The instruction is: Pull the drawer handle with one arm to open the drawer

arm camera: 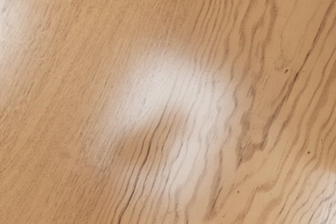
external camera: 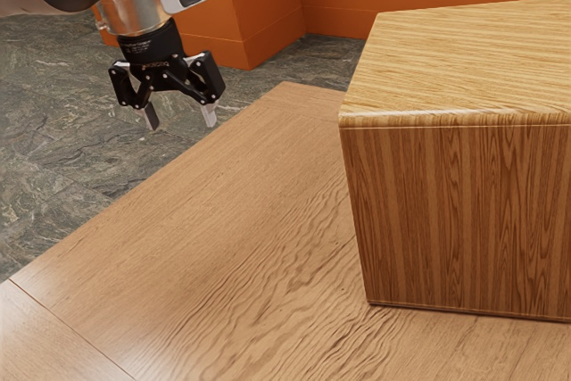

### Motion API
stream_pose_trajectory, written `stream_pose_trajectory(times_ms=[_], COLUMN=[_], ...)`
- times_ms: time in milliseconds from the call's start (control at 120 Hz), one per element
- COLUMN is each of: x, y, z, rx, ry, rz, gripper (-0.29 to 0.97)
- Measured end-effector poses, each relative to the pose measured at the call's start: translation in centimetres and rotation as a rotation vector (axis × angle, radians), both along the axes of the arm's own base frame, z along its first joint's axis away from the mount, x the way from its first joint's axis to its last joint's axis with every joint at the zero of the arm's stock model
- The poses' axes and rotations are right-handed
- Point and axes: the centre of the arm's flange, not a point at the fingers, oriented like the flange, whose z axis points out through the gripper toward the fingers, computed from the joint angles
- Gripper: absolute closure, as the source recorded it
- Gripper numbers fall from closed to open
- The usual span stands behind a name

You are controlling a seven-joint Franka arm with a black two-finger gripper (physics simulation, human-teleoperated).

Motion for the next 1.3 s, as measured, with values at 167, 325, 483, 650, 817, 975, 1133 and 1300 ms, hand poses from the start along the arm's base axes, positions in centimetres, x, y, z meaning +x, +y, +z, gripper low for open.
stream_pose_trajectory(times_ms=[167, 325, 483, 650, 817, 975, 1133, 1300], x=[0.0, -3.6, -5.6, -0.3, 3.6, 4.3, 6.3, 8.7], y=[0.1, -0.2, -0.5, -1.6, -5.4, -4.7, -3.4, -3.8], z=[0.0, 5.5, 8.9, 4.1, 0.6, 0.8, -0.3, -0.9], rx=[-0.001, 0.02, 0.032, 0.028, 0.017, 0.023, 0.031, 0.034], ry=[0.0, -0.098, -0.176, -0.14, -0.144, -0.185, -0.222, -0.264], rz=[0.003, 0.004, 0.001, -0.028, -0.096, -0.085, -0.063, -0.072], gripper=[0.0, 0.0, 0.0, 0.0, 0.0, 0.0, 0.0, 0.0])
